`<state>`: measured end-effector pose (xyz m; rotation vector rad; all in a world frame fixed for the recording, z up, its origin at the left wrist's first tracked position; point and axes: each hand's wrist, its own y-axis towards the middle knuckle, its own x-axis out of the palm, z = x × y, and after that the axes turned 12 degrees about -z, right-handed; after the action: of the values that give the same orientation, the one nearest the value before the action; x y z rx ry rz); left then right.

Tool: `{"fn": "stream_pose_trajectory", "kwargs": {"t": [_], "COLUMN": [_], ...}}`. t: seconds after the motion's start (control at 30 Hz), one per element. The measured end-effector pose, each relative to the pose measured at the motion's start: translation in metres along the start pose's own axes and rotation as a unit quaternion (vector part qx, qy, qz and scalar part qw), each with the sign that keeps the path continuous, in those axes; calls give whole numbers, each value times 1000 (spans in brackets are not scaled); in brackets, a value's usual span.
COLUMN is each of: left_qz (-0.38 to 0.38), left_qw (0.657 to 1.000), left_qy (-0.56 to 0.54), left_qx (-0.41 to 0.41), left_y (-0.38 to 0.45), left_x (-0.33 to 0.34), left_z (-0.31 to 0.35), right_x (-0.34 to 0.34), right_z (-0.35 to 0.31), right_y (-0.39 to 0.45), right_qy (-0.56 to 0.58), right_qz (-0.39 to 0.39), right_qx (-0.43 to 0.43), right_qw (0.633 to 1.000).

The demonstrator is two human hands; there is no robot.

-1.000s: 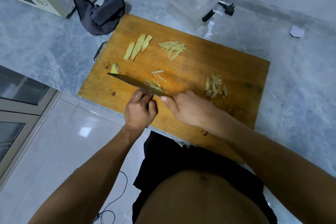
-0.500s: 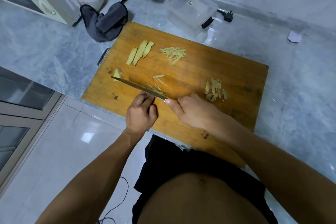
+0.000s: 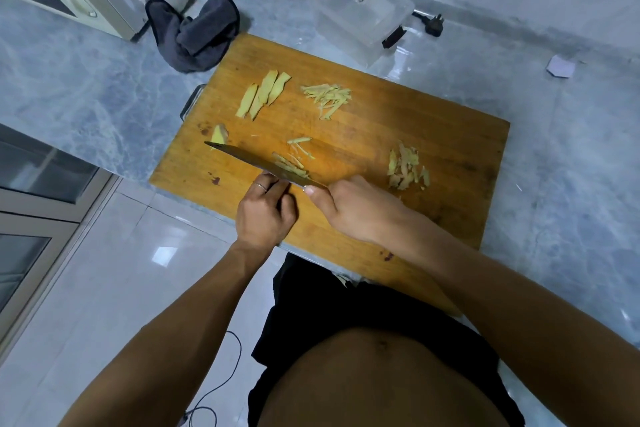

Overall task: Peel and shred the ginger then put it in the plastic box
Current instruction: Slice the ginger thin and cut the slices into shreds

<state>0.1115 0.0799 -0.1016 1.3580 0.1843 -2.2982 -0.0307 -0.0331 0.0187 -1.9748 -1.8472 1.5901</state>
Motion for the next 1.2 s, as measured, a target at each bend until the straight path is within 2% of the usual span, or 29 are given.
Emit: {"fn": "stream_pose_trajectory", "kwargs": {"t": [0.57,1.2], "left_qz": [-30,12], "left_qw": [1000,1000], "left_qy": [-4,6], "left_qx": [5,10], "left_y": [-3,-2], "left_x": [-2,-4], "left_z": [-2,3], "right_x": [3,7], "right_z": [8,4], "right_y": [-8,1], "right_qy": [28,6], "right_qz": [18,9], "right_qx": [-2,2], "right_qw": [999,1000]}}
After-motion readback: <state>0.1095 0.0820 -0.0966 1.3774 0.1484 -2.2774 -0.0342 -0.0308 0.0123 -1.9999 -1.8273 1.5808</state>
